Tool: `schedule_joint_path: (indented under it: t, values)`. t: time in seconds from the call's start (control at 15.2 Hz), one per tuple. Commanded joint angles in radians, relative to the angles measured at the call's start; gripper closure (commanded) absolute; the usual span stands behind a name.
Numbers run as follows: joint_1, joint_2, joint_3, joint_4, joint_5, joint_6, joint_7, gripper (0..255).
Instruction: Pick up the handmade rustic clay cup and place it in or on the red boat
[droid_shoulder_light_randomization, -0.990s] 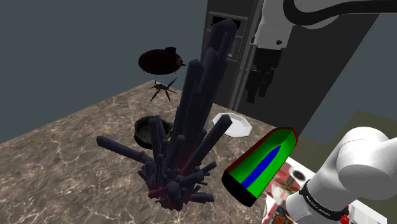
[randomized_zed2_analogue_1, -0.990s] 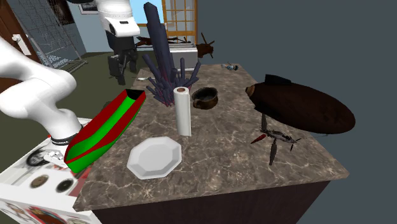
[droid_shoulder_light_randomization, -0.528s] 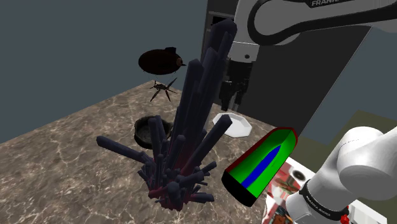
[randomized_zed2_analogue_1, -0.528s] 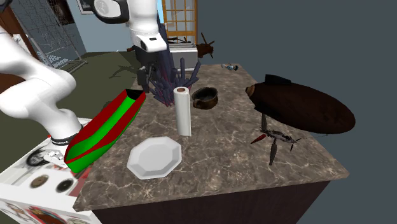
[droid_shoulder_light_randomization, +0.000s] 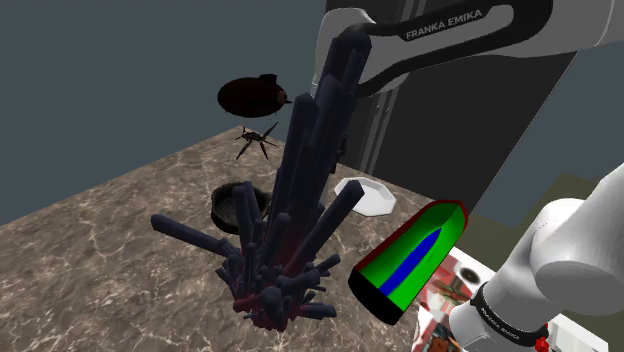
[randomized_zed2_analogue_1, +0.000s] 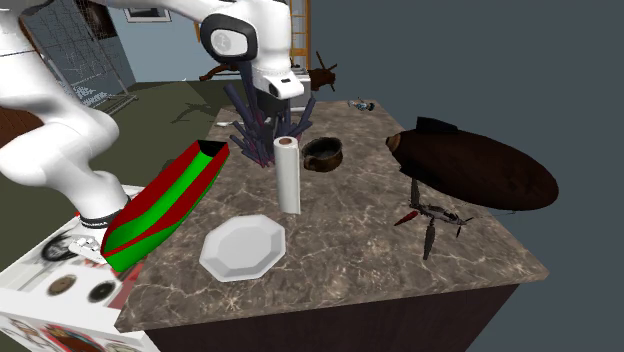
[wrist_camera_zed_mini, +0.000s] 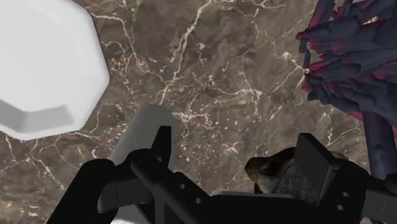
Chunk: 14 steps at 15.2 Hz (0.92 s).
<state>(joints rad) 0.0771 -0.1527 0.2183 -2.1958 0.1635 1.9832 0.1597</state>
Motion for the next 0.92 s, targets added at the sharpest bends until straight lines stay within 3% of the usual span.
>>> schedule_joint_path:
  t: [0.0, 0.66, 0.86]
  values:
    - [0.006, 0.078, 0.015, 0.054, -0.013, 0.033, 0.024, 0]
    - [0.066, 0.455, 0.043, 0.370, -0.114, 0.127, 0.139, 0]
    - [0.071, 0.472, 0.041, 0.351, -0.118, 0.162, 0.141, 0]
